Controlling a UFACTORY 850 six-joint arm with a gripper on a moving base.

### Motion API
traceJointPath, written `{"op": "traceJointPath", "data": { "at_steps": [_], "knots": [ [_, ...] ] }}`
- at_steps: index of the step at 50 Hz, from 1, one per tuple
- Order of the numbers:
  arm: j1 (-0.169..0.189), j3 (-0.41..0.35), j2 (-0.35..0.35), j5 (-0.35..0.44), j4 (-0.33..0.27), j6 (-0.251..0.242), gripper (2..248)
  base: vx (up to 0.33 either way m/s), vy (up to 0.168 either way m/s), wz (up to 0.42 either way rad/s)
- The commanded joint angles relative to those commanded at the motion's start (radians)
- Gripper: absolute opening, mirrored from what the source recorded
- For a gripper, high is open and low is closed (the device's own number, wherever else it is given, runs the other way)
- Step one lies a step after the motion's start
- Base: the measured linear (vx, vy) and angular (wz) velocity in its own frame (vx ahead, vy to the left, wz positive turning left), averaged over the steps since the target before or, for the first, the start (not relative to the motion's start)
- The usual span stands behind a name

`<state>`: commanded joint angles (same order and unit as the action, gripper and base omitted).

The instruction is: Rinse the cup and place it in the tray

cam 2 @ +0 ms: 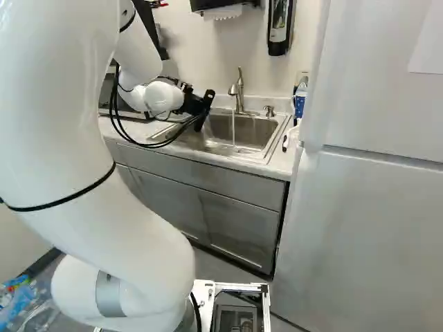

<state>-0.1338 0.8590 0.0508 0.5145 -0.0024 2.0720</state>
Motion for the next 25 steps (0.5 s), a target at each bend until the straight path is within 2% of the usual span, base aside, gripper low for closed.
{"op": "traceJointPath", "data": {
  "at_steps": [25],
  "knots": [
    [0.000, 0.000, 0.000, 0.000, 0.000, 0.000, 126, 0.000, 0.000, 0.000]
  ]
}}
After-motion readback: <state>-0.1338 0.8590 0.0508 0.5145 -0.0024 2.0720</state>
